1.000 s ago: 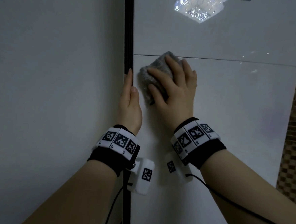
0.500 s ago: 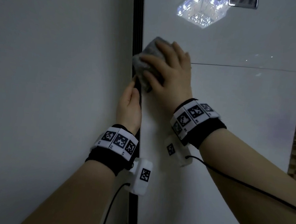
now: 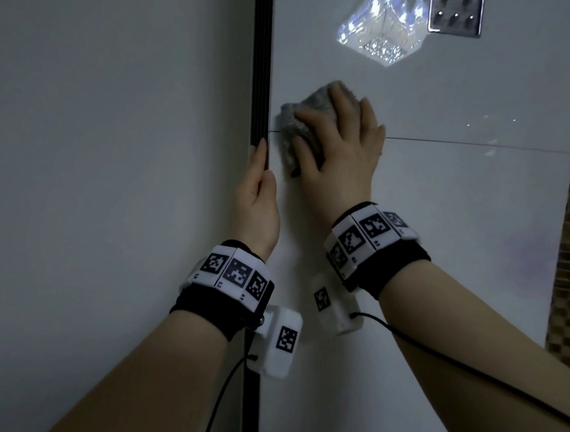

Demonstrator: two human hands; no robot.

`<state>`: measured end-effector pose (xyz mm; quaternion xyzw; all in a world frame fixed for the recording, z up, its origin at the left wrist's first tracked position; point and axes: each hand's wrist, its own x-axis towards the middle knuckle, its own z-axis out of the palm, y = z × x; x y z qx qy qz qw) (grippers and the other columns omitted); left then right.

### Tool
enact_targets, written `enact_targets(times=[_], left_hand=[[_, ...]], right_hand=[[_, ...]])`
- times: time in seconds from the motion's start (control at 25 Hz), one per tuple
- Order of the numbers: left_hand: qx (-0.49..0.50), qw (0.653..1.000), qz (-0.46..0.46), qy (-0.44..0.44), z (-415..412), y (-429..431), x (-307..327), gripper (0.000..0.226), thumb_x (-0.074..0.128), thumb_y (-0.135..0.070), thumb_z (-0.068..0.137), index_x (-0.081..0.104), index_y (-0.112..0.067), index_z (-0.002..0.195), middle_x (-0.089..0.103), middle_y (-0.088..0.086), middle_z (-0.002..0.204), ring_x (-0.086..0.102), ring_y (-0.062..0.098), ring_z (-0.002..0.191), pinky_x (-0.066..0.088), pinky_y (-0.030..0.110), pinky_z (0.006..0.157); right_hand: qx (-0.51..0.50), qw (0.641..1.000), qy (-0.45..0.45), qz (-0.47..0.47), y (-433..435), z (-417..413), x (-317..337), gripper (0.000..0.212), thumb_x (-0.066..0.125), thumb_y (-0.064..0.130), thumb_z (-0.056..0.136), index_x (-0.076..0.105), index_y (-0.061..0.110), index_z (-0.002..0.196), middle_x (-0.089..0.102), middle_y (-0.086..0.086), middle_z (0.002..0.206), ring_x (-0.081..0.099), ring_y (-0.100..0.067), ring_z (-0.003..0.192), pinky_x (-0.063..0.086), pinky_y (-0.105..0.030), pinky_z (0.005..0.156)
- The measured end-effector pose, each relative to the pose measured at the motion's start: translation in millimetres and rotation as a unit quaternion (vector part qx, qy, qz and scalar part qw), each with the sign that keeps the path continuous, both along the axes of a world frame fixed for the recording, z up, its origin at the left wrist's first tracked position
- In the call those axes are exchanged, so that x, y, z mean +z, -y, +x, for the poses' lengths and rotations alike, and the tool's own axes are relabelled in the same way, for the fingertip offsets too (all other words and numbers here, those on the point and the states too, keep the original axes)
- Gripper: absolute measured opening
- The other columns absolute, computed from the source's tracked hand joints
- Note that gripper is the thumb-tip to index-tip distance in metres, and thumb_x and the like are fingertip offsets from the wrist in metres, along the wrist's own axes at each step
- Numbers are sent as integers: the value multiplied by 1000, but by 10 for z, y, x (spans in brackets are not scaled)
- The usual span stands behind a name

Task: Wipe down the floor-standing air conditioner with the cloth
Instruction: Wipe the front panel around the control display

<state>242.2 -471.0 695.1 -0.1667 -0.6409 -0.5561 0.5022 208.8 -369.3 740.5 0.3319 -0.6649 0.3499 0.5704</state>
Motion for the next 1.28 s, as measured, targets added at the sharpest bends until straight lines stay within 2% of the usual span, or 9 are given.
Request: enact_targets(times=[0.12, 0.28, 0.4, 0.52, 0.6, 0.76, 0.92, 1.08, 1.28], left_hand=[[27, 1000, -8, -6, 4, -103, 103, 45, 30, -6, 102, 25, -9, 148, 23, 2, 156, 18, 8, 143, 14, 7, 109], [83, 995, -53, -22, -27, -243, 205, 48, 30, -7, 103, 19, -8, 149, 5, 3, 159, 5, 10, 145, 7, -5, 100], [129, 988, -79, -11, -85, -270, 218, 50, 30, -11, 103, 14, -10, 150, -6, 3, 160, -4, 13, 146, 2, 22, 118], [199, 976, -90, 3, -110, -301, 210, 53, 33, -12, 102, 14, -12, 151, -7, 2, 160, -7, 20, 147, -3, 35, 120], [269, 957, -112, 15, -136, -355, 213, 55, 34, -13, 100, 14, -16, 151, -4, 0, 160, -11, 22, 146, -10, 37, 115], [360, 917, -167, 25, -221, -489, 239, 57, 35, -21, 100, 11, -19, 152, -3, -4, 160, -18, 24, 145, -22, 42, 108], [413, 888, -198, 40, -291, -525, 244, 61, 35, -25, 99, 7, -23, 152, -7, -7, 160, -19, 23, 144, -24, 42, 107], [445, 874, -188, 58, -340, -565, 245, 65, 37, -31, 97, 3, -26, 152, -11, -9, 159, -20, 22, 144, -25, 44, 106], [463, 858, -213, 61, -407, -753, 280, 65, 37, -35, 97, 3, -24, 152, -12, -8, 159, -21, 26, 144, -24, 49, 105]], right_hand=[[-12, 997, -38, 59, -182, -108, -30, 35, 54, 34, 91, 56, 32, 126, 33, 1, 150, 18, -33, 141, 14, -54, 112], [19, 994, 40, -103, -345, -156, 18, 35, 54, 33, 91, 56, 32, 126, 33, 1, 150, 17, -31, 141, 12, -51, 114], [40, 998, 3, -57, -412, -219, -52, 31, 57, 32, 89, 61, 30, 120, 38, 2, 147, 21, -30, 139, 15, -51, 114], [48, 990, 16, -130, -604, -302, 17, 31, 59, 29, 88, 63, 27, 119, 40, -2, 146, 26, -31, 137, 14, -38, 115], [26, 989, 39, -142, -615, -289, -7, 34, 56, 31, 89, 60, 27, 123, 37, -3, 148, 24, -32, 138, 12, -37, 115], [18, 999, -19, -31, -732, -386, -117, 33, 58, 31, 89, 62, 27, 122, 39, -2, 146, 25, -32, 137, 16, -47, 114], [7, 986, 50, -156, -891, -443, -54, 38, 54, 34, 90, 56, 28, 128, 33, -2, 150, 21, -31, 139, 13, -45, 115], [5, 999, -2, -45, -955, -496, -153, 37, 56, 38, 89, 56, 31, 125, 34, 0, 149, 20, -30, 139, 14, -47, 115], [-8, 981, 72, -179, -1093, -560, -63, 40, 52, 38, 91, 52, 32, 130, 29, -2, 152, 19, -31, 140, 12, -48, 115]])
